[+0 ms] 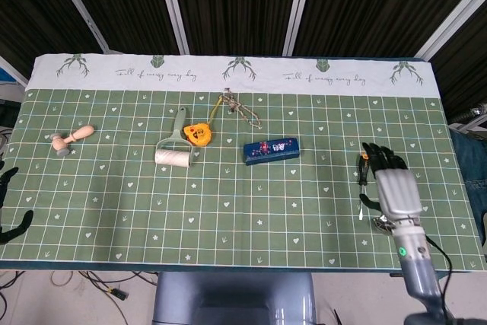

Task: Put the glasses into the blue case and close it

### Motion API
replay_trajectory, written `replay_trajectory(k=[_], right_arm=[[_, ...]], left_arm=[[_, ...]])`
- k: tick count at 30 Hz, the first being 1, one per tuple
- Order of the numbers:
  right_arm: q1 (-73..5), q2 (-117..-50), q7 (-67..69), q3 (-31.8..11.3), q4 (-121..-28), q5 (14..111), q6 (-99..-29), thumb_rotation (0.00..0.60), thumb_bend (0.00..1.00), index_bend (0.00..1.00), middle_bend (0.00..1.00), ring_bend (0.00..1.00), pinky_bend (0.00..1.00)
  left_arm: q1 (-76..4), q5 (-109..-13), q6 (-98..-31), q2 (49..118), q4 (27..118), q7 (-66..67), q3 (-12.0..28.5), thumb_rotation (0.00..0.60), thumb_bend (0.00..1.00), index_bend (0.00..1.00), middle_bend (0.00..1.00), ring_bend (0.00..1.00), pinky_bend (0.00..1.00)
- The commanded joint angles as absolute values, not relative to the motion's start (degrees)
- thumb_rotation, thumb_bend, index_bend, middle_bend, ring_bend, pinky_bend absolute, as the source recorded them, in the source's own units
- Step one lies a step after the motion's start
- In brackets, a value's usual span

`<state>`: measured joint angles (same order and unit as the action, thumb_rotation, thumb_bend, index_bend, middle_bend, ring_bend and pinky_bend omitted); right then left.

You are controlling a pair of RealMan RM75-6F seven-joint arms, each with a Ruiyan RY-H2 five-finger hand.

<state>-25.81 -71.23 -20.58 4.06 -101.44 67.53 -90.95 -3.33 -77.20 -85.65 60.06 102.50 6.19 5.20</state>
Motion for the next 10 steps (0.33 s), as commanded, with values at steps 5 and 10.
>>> replay_trajectory(k=[5,10], right_arm=[[-14.0,-70.6,-20.8,11.2,-100.3,76.7,-102.2,0.600,0.20,0.02,0.12,0.12,0.23],[-11.0,-72.0,-20.2,10.9,-98.0,78.3,-103.6,0.600,0.20,0.02,0.12,0.12,0.23]], left_arm=[[-3.3,-77.6,-86.0,60.2,102.4,6.7,5.1,0.600,0.32,0.11,0.00,0.00,0.00],[-3.3,-77.5,-86.1,60.1,102.4,6.6,5.3,0.600,0.32,0.11,0.00,0.00,0.00]])
